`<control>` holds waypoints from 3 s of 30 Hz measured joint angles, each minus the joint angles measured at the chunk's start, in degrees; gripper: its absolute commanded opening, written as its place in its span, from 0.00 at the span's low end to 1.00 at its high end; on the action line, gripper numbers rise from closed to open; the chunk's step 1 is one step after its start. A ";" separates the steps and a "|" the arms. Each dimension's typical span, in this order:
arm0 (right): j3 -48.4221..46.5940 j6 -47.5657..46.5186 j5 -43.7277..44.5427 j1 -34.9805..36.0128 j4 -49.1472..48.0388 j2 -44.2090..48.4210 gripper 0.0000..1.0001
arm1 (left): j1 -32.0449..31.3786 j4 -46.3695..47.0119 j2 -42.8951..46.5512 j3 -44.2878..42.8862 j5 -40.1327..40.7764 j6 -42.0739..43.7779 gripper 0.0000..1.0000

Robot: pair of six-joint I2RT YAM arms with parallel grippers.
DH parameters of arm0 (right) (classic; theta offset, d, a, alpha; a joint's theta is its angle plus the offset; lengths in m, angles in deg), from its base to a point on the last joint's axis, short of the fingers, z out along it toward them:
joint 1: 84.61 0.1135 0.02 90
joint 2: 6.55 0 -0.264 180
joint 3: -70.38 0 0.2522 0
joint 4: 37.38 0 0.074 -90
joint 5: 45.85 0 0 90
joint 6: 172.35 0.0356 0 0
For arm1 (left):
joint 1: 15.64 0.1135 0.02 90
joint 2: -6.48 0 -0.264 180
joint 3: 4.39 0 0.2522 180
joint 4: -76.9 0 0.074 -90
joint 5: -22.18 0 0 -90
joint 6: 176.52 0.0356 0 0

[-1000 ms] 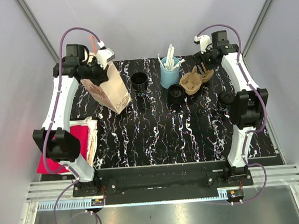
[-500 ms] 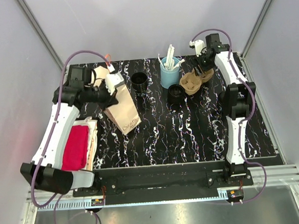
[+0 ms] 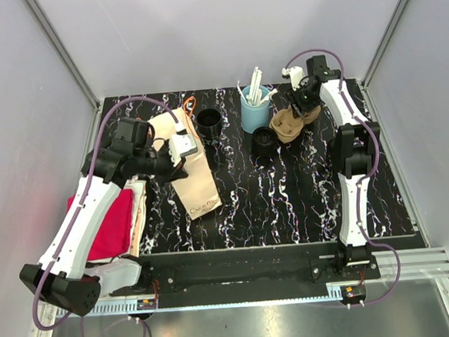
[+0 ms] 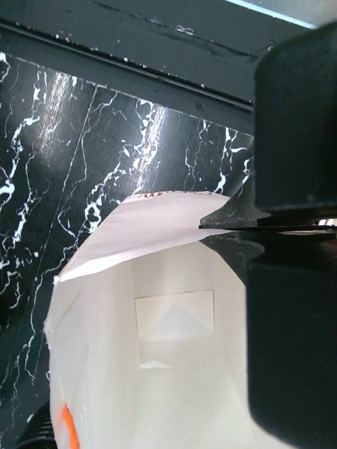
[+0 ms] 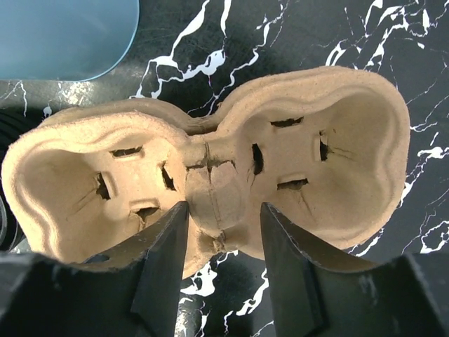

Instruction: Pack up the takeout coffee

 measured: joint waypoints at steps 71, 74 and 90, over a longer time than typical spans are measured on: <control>1.53 -5.14 -7.63 2.05 -0.37 37.42 0.35 | 14.25 0.76 1.42 -14.58 4.68 -15.17 0.99; -4.39 -6.47 -7.41 6.03 1.66 37.27 0.36 | 15.23 0.61 -3.39 -15.39 4.92 -17.79 0.99; -23.45 -12.24 1.36 35.28 7.50 25.22 0.36 | 16.57 2.47 3.65 -18.58 4.68 -21.33 0.99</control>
